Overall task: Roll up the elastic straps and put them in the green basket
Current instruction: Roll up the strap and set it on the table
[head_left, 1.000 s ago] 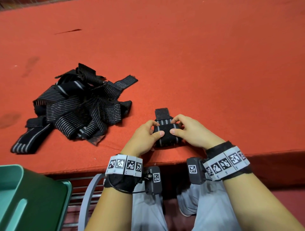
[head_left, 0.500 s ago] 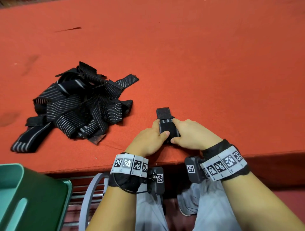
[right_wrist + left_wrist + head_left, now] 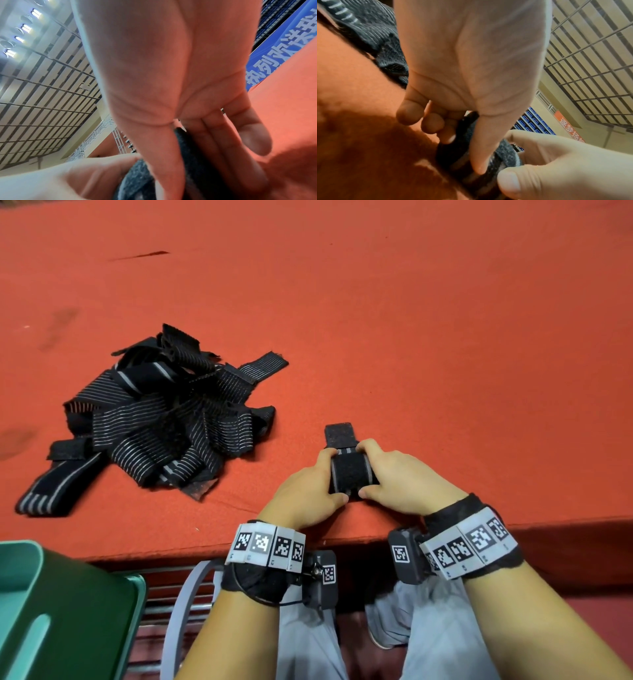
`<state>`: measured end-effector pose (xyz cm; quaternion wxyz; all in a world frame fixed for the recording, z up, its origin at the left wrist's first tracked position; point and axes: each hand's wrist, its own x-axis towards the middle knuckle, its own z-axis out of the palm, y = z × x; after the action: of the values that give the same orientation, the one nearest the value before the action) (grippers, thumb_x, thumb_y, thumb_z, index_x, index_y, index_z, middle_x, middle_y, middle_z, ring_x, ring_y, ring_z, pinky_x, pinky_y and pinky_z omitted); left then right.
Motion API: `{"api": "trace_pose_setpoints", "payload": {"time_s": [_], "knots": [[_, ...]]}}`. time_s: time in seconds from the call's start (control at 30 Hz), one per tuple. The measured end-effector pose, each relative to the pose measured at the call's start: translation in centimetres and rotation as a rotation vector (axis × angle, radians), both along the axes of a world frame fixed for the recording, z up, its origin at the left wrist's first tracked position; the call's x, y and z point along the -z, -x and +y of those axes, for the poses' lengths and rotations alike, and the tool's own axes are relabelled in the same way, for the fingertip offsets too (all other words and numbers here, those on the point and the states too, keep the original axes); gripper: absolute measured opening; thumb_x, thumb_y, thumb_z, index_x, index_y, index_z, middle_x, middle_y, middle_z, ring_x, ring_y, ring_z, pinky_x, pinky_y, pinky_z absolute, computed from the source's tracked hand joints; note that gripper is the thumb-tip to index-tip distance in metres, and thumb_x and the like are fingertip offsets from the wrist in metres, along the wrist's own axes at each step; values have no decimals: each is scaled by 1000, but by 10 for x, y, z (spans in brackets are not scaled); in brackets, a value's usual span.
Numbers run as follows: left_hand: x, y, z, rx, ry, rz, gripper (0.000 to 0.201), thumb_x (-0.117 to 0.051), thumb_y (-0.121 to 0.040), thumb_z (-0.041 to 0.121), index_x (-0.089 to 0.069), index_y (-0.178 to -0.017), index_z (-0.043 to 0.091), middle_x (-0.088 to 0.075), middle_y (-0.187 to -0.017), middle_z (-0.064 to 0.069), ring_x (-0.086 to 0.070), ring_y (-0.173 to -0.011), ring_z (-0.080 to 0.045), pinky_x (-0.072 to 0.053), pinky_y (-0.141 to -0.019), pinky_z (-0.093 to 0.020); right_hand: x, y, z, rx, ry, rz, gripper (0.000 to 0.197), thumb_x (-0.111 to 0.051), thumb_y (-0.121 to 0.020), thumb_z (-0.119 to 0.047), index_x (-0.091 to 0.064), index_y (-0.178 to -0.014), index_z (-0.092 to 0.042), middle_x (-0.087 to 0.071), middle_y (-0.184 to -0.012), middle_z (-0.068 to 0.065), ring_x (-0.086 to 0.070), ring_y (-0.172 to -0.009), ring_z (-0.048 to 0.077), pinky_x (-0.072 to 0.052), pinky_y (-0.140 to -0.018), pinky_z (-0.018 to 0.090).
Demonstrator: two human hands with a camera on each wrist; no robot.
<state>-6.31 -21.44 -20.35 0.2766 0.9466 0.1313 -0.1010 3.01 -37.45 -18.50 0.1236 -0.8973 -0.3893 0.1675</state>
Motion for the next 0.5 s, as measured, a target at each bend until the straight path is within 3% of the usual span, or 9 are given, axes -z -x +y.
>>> {"api": "trace_pose_setpoints", "payload": {"time_s": [0.17,0.3,0.4,0.5], "knots": [[8,-2,11,-32,79,-28,76,-77,-79,35,-28,-137,40,-64,-108,0,-63,-98,-22,-51,-90,-43,5,-8,-4,13,-86,108,56,-71,-86,-38,-37,-129,-28,-60,-103,2,-59,-94,24,-50,-84,44],[8,-4,15,-65,-7,-169,80,-84,-70,39,-43,-139,36,-42,-125,11,-52,-111,-14,-47,-97,-38,7,-14,-2,20,-143,137,54,-73,-85,-38,-45,-129,-26,-51,-119,-4,-55,-104,18,-46,-90,41],[8,-2,11,-48,30,-311,73,-85,-69,27,-49,-133,31,-46,-124,14,-52,-110,-10,-46,-96,-34,8,-16,1,13,-165,146,49,-72,-87,-34,-47,-128,-22,-51,-117,-7,-53,-103,16,-41,-84,35],[8,-1,10,-75,121,-334,64,-84,-71,21,-54,-127,30,-53,-119,11,-54,-108,-10,-44,-96,-31,6,-15,2,25,-181,155,45,-71,-88,-33,-49,-126,-22,-52,-111,-9,-53,-100,14,-38,-79,31]]}}
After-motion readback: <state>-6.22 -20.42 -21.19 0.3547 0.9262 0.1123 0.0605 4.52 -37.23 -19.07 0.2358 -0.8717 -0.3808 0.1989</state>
